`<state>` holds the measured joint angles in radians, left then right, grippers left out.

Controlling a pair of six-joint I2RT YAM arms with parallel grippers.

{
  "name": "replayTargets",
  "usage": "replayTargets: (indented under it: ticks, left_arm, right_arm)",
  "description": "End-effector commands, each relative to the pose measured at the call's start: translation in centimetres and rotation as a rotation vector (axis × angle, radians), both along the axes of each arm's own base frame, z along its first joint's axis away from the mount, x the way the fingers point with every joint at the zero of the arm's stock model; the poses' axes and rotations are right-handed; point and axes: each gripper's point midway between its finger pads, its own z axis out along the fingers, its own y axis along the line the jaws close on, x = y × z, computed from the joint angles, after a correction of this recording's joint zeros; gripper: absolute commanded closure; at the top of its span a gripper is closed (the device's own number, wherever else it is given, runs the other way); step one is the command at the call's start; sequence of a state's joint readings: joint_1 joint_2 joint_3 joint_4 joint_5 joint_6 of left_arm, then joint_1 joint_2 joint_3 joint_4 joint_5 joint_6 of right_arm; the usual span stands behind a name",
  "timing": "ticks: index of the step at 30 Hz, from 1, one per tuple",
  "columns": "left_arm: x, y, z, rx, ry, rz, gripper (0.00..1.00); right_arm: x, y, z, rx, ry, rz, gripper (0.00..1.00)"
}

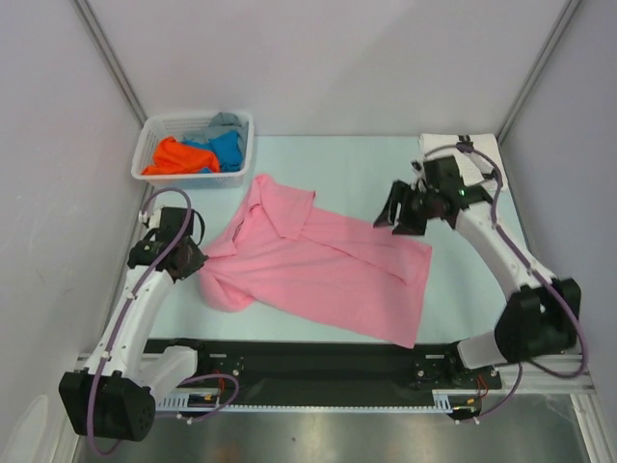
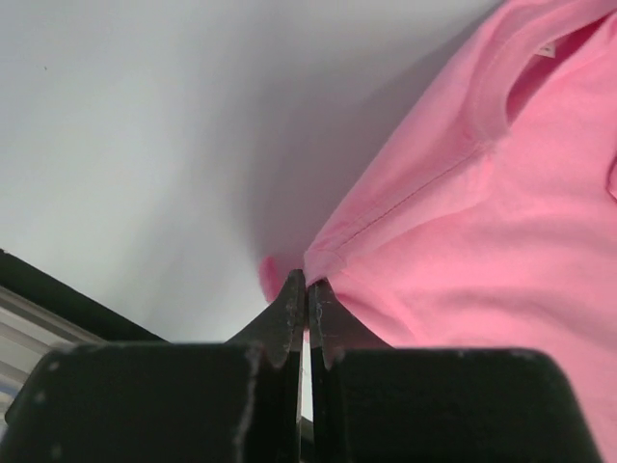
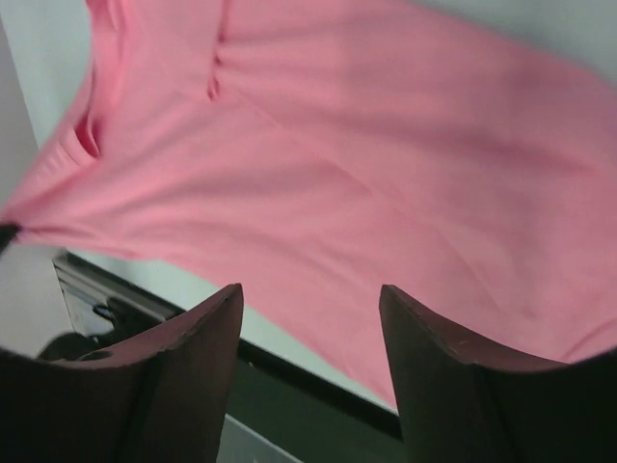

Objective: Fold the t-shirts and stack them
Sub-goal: Flatten the tshirt out

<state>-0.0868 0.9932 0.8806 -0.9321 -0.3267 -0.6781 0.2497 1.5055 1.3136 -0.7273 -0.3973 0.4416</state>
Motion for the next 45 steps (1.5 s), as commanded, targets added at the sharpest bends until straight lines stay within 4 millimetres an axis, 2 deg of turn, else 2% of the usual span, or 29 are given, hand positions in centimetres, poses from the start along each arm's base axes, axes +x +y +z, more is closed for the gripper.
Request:
replayTargets:
  ticks: [1,2,4,7,10,11,12,14,16,17,18,21,24,25,26,29,33,36,38,39,41,43,45]
  left_arm:
    - [0.3,-0.4,0.5,-0.009,-0.024,-0.067,0.99]
    - [0.6,-0.8,0.4,-0.023,-0.031,-0.082,1.0]
    - [0.6,-1.4,-0.4,-0.055,-0.02,-0.106,1.0]
    - [0.0,-2.4,-1.4,-0.106,0.008,-0.116,0.98]
    - [-0.6,-2.7,-1.1,-0.132,-0.007,-0.108,0.88]
    - [-0.7,-2.7,-1.0,-0.139,-0.019,-0.092,0.82]
    - [-0.9,-2.8,-1.1,-0.148,-0.021,-0.09,0.81]
    - [-0.7,-3.2,-1.4,-0.168,-0.036,-0.091,0.82]
    - [-0.6,-3.6,-2.0,-0.192,-0.009,-0.097,0.88]
    - [-0.7,-3.8,-2.2,-0.202,0.001,-0.093,0.95]
    - [-0.5,-3.9,-2.2,-0.208,0.002,-0.096,0.96]
    - [-0.4,-3.9,-2.0,-0.207,-0.008,-0.096,0.97]
    - [-0.1,-4.1,-1.7,-0.214,-0.013,-0.1,0.96]
    - [-0.1,-4.2,-1.8,-0.221,-0.008,-0.103,0.95]
    - [-0.1,-4.3,-2.0,-0.227,-0.003,-0.104,0.9]
    - [0.1,-4.6,-2.8,-0.242,0.007,-0.109,0.89]
    - [0.5,-4.7,-3.3,-0.239,0.033,-0.117,0.93]
    - [0.8,-4.4,-2.5,-0.22,0.023,-0.112,0.99]
    - [1.0,-4.2,-1.7,-0.211,0.01,-0.108,1.0]
    - [1.1,-4.2,-1.4,-0.21,0.004,-0.106,1.0]
    - [1.6,-4.3,-0.8,-0.218,-0.02,-0.112,1.0]
    - [2.4,-4.7,-0.5,-0.231,-0.044,-0.127,1.0]
    - [3.0,-4.7,-1.1,-0.233,-0.024,-0.122,0.99]
  right_arm:
    - [-7.1,-2.4,-6.6,-0.049,0.193,-0.063,0.38]
    - [-7.6,-2.6,-7.2,-0.044,0.189,-0.084,0.43]
    - [-9.2,-3.4,-8.5,-0.058,0.198,-0.116,0.47]
    - [-9.0,-4.3,-9.8,-0.069,0.213,-0.149,0.5]
    - [-9.2,-4.3,-10.3,-0.041,0.268,-0.156,0.5]
    - [-9.6,-4.6,-10.9,-0.061,0.302,-0.172,0.47]
    - [-10.0,-4.8,-11.2,-0.065,0.32,-0.181,0.45]
    - [-11.0,-5.1,-12.2,-0.094,0.358,-0.187,0.41]
    - [-11.8,-5.3,-12.9,-0.138,0.376,-0.18,0.37]
    - [-12.5,-6.2,-13.6,-0.195,0.406,-0.202,0.36]
    - [-13.0,-6.4,-14.0,-0.225,0.427,-0.211,0.35]
    - [-15.0,-6.5,-14.7,-0.273,0.473,-0.225,0.34]
    - [-16.2,-6.2,-14.5,-0.3,0.454,-0.237,0.36]
    - [-17.0,-6.2,-14.9,-0.312,0.466,-0.236,0.36]
    - [-17.6,-6.1,-15.2,-0.32,0.471,-0.229,0.37]
    - [-18.9,-5.9,-16.9,-0.302,0.506,-0.235,0.42]
    - [-19.1,-6.3,-18.4,-0.346,0.523,-0.232,0.51]
    - [-19.0,-6.4,-18.5,-0.35,0.525,-0.235,0.61]
    - [-18.7,-6.5,-18.2,-0.352,0.502,-0.241,0.74]
    - [-18.0,-6.4,-17.8,-0.356,0.482,-0.245,0.76]
    - [-17.1,-6.9,-17.3,-0.385,0.453,-0.242,0.88]
    - [-15.3,-7.0,-16.6,-0.396,0.433,-0.248,0.94]
    - [-14.4,-7.4,-16.9,-0.41,0.441,-0.228,0.94]
